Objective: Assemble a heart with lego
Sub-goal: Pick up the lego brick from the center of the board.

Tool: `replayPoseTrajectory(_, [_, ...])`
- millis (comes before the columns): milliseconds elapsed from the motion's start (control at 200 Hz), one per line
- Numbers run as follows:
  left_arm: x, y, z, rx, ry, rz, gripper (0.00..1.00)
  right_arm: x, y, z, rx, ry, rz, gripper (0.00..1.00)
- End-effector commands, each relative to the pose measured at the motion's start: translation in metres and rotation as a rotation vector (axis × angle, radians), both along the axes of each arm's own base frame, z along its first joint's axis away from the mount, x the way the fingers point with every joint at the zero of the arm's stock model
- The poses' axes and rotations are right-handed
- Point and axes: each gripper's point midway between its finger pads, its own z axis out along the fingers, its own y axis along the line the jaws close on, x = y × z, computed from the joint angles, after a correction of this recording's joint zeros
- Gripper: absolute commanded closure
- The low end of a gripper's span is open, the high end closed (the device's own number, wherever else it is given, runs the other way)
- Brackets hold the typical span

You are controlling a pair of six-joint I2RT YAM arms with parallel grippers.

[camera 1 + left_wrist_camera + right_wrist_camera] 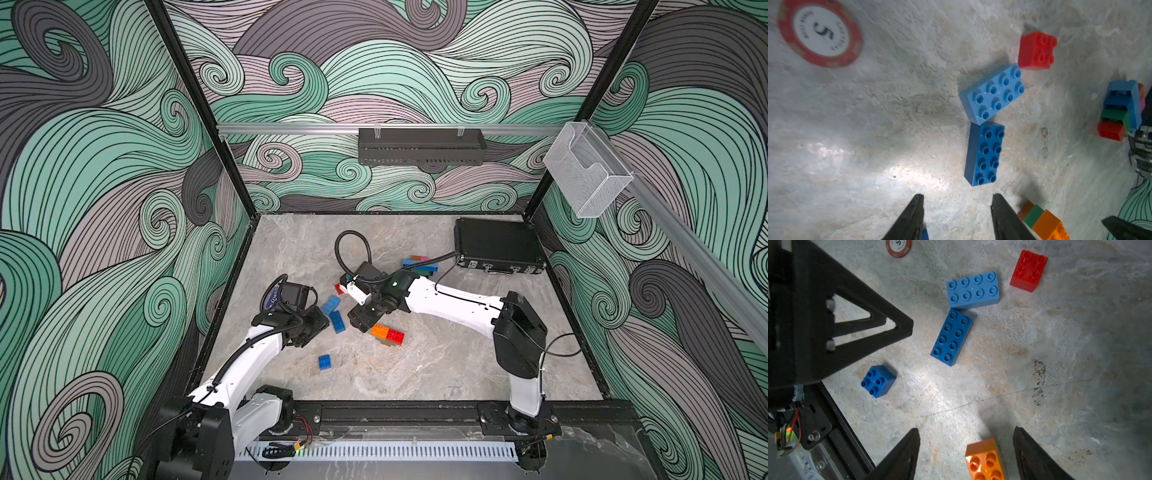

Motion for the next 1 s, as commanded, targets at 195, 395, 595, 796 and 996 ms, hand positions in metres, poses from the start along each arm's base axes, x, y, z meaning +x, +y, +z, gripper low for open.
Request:
replayPoseTrajectory(195, [0.005, 0.041, 0.023, 0.053, -0.041, 0.142, 0.46, 0.014, 0.051, -0.026, 0.058, 0.005, -0.096, 0.25])
replayPoseTrajectory(395, [0.002, 0.04, 0.019, -0.012, -0.029, 0.147, 0.46, 0.021, 0.061, -0.051, 0.015, -0.017, -0.123, 0.24])
replayPoseTrajectory(595, [0.0, 0.042, 0.021, -0.025, -0.043, 0.151, 0.47, 0.024, 0.062, -0.072, -0.072, -0.062, -0.114, 0.28])
replayPoseTrajectory(796, [-0.001, 0.041, 0.02, -0.041, -0.049, 0.152, 0.47, 0.026, 0.055, -0.085, -0.155, -0.122, -0.093, 0.42])
replayPoseTrajectory(996, [-0.002, 0.04, 0.018, -0.052, -0.05, 0.152, 0.47, 0.03, 0.049, -0.084, -0.19, -0.168, -0.071, 0.6])
